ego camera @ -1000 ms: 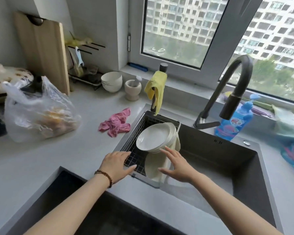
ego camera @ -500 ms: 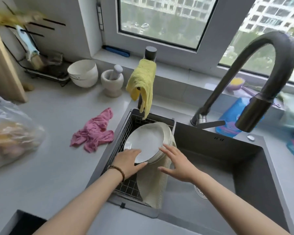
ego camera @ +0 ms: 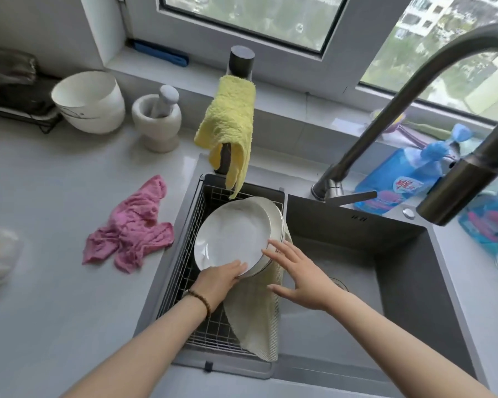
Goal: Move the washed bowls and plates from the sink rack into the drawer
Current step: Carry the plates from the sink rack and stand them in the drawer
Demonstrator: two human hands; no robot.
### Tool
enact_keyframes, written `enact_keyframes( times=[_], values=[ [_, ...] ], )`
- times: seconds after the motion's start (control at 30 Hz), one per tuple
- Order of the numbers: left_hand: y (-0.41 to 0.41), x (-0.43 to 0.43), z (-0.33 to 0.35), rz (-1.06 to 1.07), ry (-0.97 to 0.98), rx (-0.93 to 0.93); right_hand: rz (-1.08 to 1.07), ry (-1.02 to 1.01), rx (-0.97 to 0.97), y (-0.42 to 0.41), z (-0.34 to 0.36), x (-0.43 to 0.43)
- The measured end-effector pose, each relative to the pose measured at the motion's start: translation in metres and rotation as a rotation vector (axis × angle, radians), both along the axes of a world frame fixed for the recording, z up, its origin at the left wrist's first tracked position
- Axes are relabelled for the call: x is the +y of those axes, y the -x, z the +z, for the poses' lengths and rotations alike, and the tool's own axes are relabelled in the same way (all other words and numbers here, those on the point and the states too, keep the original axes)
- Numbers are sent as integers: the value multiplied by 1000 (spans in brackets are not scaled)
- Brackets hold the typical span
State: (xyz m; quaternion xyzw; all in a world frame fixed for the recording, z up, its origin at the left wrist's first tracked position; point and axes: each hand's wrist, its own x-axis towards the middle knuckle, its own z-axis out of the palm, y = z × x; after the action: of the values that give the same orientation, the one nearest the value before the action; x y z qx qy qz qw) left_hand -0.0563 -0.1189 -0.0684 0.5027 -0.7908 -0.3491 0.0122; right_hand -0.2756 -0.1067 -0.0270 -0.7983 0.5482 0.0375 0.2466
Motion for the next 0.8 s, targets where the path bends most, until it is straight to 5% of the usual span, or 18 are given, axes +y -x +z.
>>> enact_keyframes(
  times=[0.6,0.8],
  values=[
    [-17,-2,30,219,115,146,-120,-21,-58,-16,11,4],
    [-20,18,63,358,169,394,-344,-86,-398,-37,32,14]
  ],
)
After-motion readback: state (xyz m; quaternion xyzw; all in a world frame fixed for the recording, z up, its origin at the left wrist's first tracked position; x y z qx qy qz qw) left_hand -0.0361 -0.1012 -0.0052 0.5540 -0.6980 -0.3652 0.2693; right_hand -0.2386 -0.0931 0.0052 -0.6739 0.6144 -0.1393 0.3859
